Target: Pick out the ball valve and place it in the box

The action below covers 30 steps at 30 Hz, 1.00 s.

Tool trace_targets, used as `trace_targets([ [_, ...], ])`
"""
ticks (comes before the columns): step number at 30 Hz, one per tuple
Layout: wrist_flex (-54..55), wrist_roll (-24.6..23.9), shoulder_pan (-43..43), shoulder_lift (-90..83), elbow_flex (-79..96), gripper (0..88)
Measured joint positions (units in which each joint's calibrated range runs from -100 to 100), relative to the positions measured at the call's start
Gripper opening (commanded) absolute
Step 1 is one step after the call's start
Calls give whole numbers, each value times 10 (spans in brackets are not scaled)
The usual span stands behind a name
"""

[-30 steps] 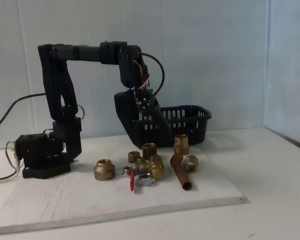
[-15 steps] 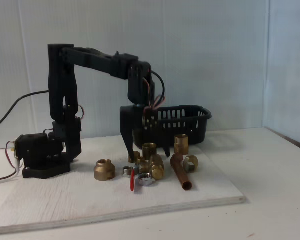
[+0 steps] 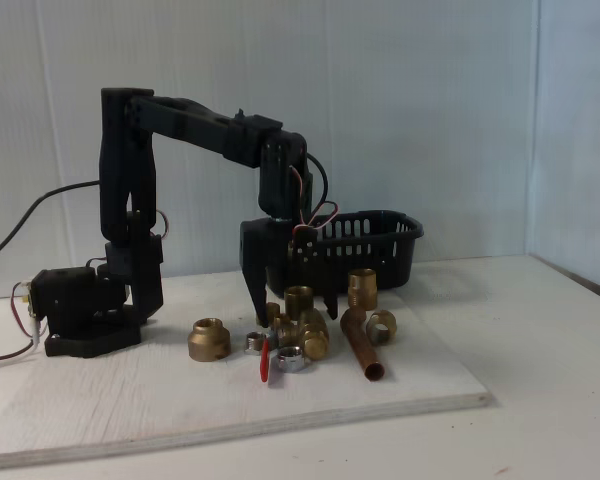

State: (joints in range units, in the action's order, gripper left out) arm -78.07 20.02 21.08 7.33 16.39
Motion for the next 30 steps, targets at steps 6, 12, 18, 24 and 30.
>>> trace_targets([
  [6,40,-9,0,0,0,335],
  [12,62,-21,0,0,0,335],
  [18,79,-23,0,0,0,335],
  [24,83,-23,0,2,0,335],
  [30,82,-23,0,2,3,335],
])
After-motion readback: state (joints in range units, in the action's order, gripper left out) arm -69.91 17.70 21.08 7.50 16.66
